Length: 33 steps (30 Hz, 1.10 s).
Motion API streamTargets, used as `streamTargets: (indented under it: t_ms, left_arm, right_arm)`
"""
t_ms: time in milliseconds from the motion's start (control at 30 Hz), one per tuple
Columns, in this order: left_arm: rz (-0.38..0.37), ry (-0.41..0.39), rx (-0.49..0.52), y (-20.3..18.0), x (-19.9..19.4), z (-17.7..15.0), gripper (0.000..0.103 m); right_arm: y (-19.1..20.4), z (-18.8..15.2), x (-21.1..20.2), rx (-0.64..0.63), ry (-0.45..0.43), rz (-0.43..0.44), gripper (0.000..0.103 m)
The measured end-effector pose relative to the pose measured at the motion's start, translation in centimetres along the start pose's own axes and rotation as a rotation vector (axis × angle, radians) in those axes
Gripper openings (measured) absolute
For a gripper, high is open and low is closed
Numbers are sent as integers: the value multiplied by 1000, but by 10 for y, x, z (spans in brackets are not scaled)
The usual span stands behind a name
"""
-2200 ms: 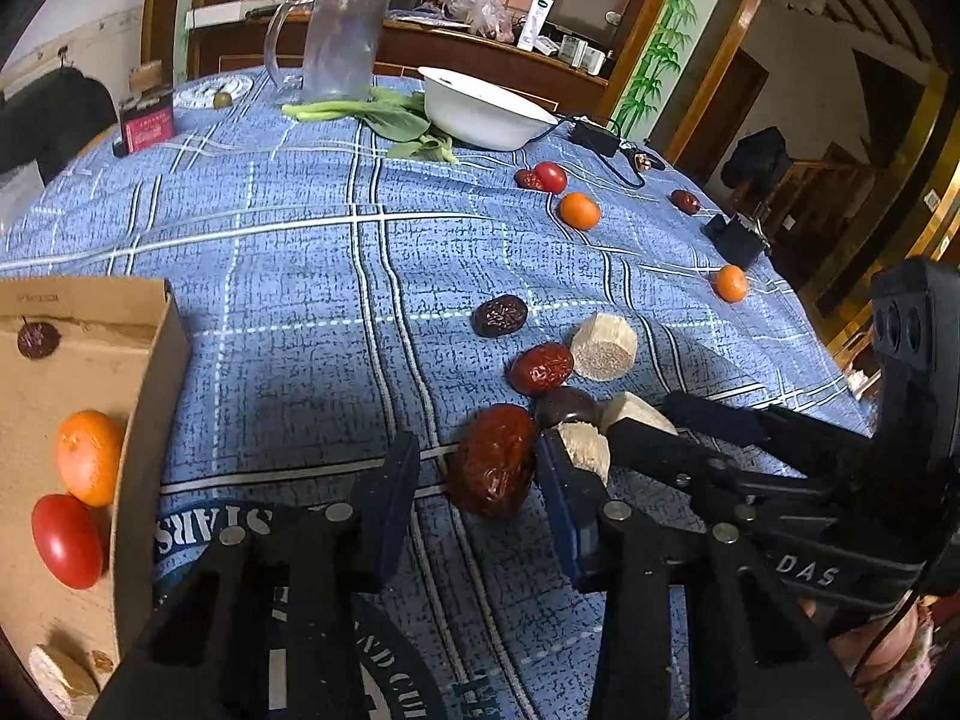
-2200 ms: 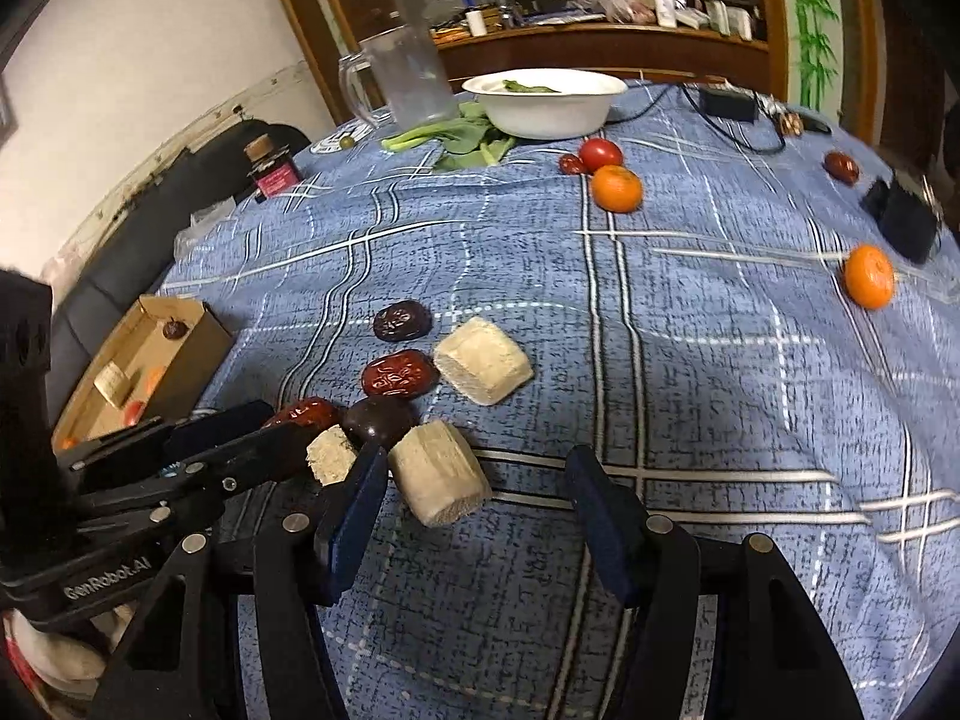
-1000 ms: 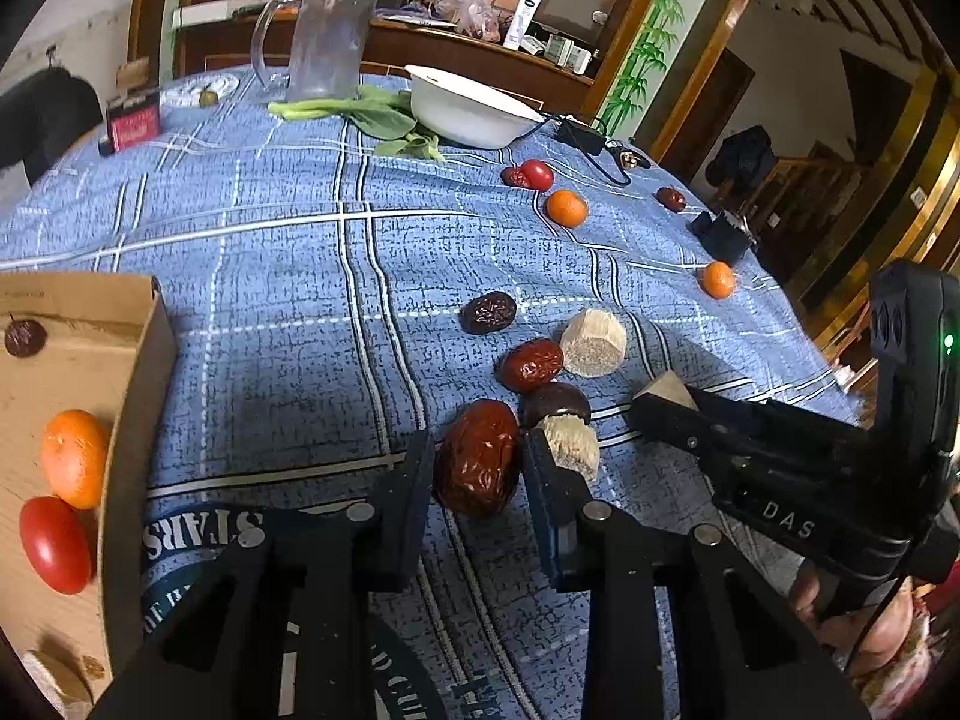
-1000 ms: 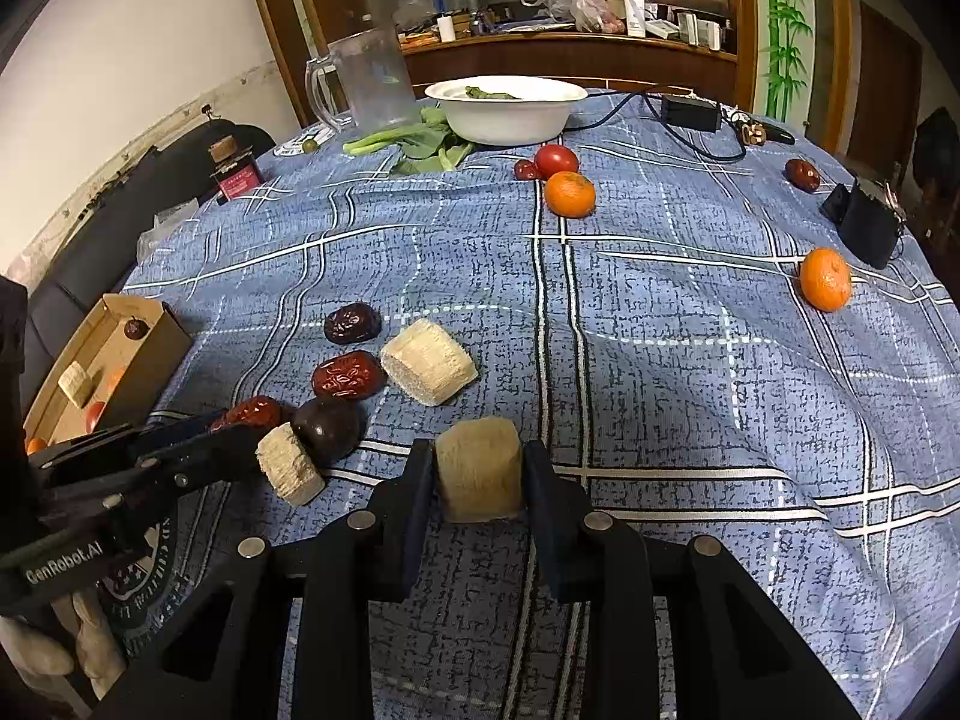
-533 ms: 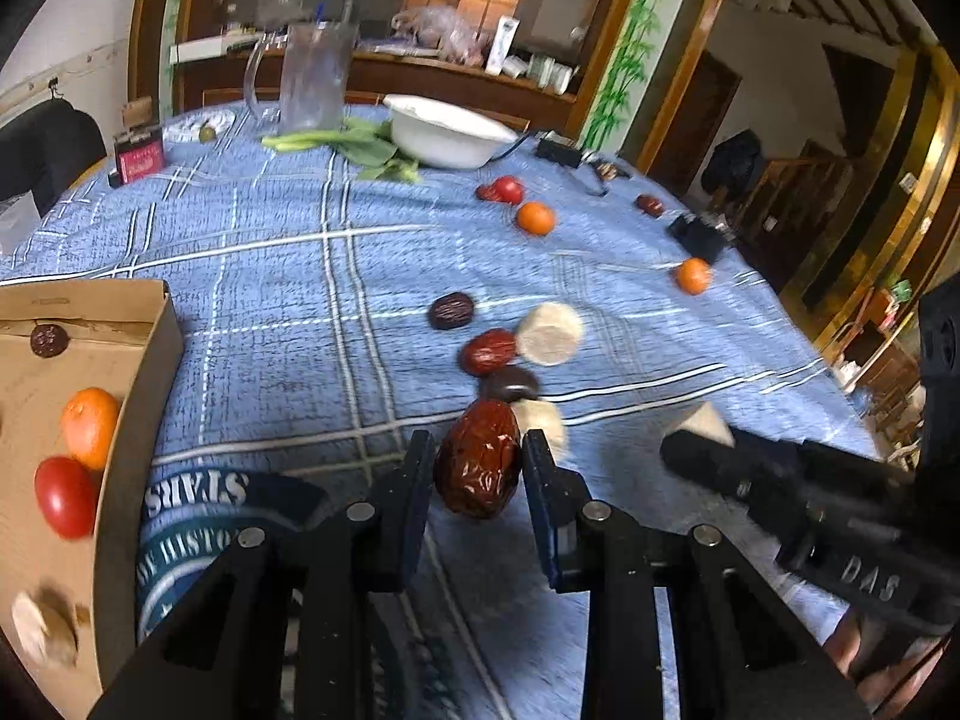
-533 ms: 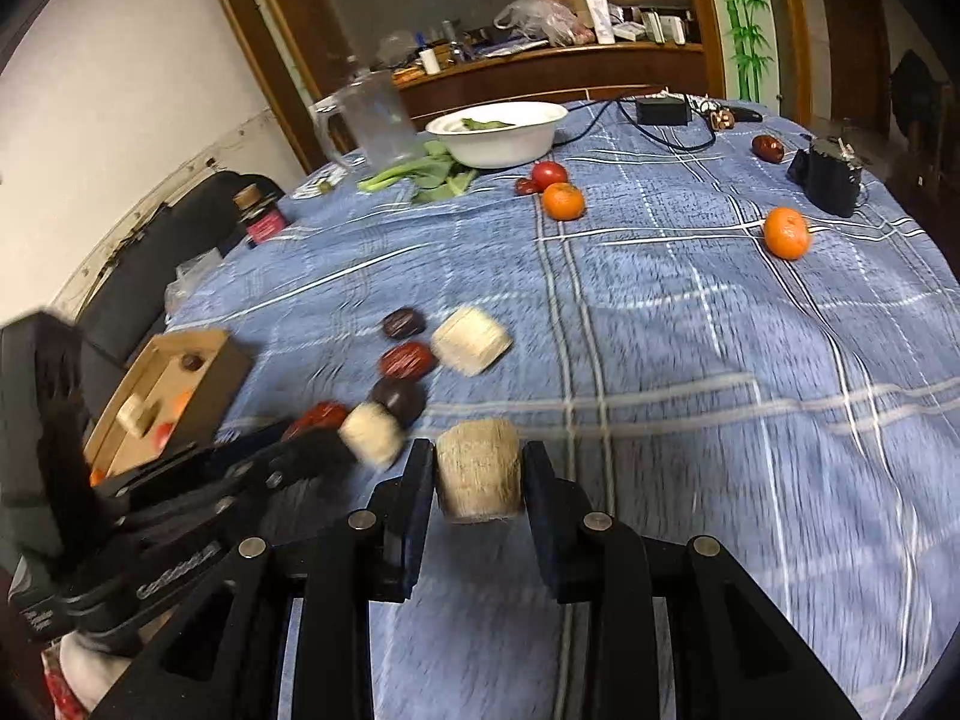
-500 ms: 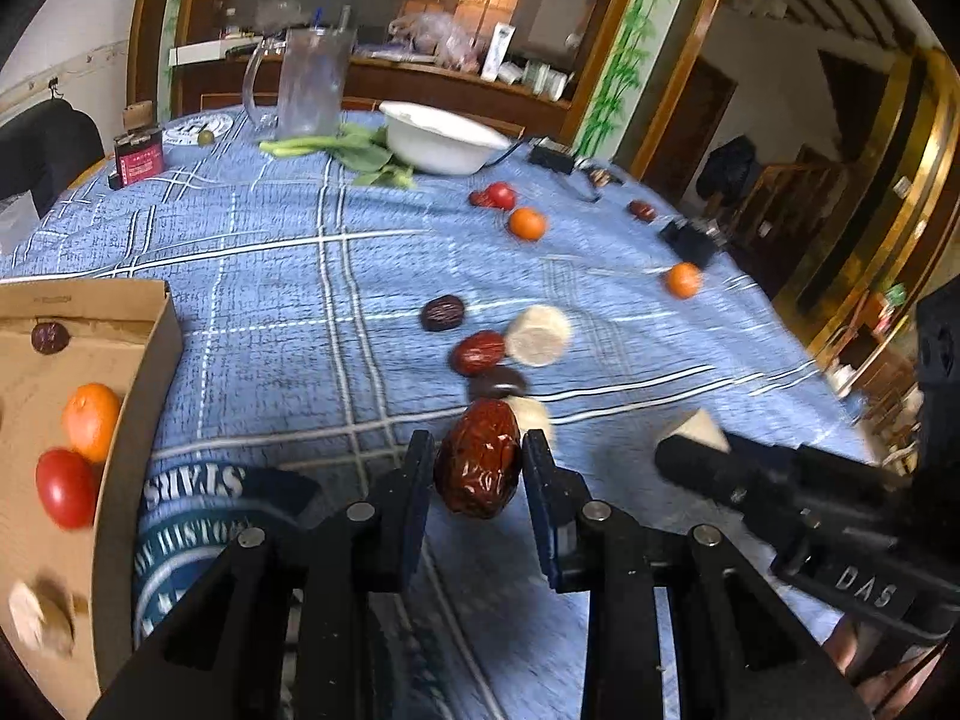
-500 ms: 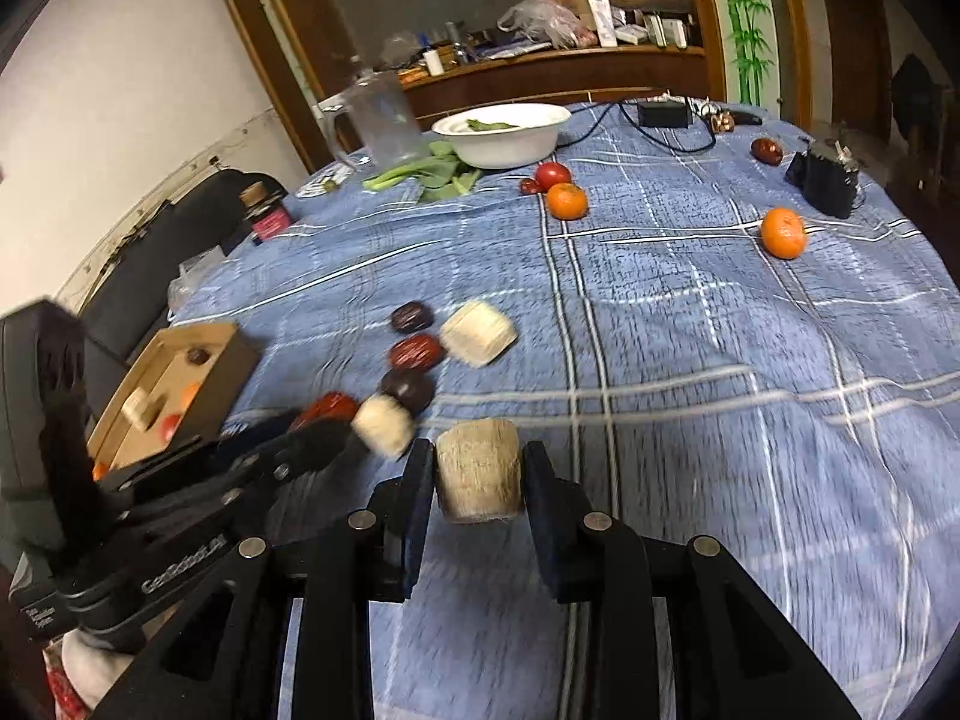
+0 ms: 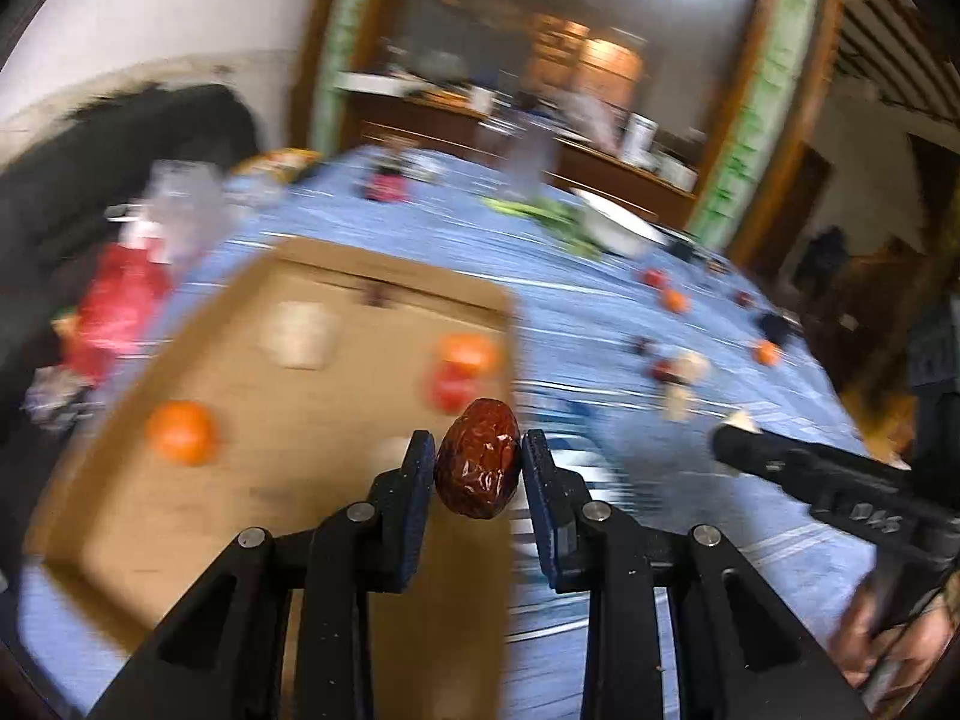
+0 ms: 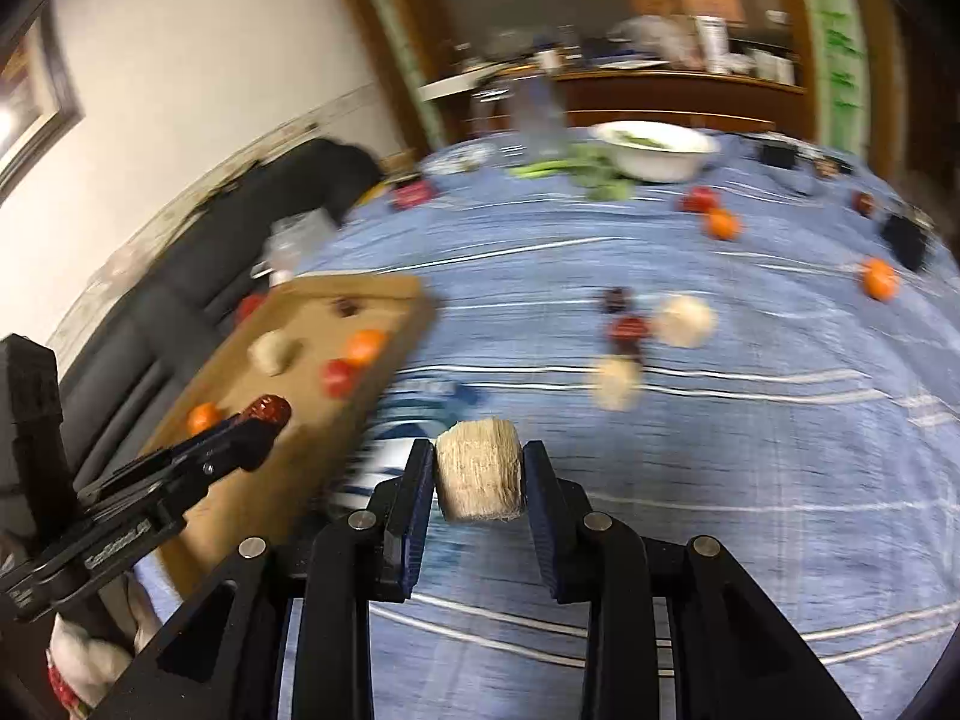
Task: Organize fruits
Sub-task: 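Carry the date and yam piece into the tray and open both tools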
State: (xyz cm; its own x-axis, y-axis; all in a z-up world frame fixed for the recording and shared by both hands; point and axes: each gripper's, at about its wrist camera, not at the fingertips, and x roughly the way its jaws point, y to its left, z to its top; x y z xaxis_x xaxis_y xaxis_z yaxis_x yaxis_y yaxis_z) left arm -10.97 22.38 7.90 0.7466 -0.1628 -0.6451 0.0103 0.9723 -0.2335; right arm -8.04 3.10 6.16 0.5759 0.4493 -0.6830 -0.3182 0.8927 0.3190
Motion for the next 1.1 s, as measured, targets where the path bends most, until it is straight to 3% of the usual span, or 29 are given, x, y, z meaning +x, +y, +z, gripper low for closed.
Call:
streamTargets:
  t_ms: [200, 400, 700, 967, 1100]
  left_arm:
    - [128, 20, -90, 68, 2, 3, 29]
    - [153, 95, -71, 85, 28, 14, 29]
    - [146, 136, -12, 70, 52, 27, 29]
    - [138, 141, -54, 74, 53, 29, 30]
    - [131, 112, -95, 76, 43, 32, 47]
  right_arm:
    - [67, 6, 47, -72, 103, 132, 33]
    - [113, -9, 85, -162, 169, 148, 33]
    - [119, -15, 110, -198, 210, 117, 33]
    - [124, -15, 112, -245, 185, 102, 34]
    - [129, -15, 100, -286, 140, 85, 46]
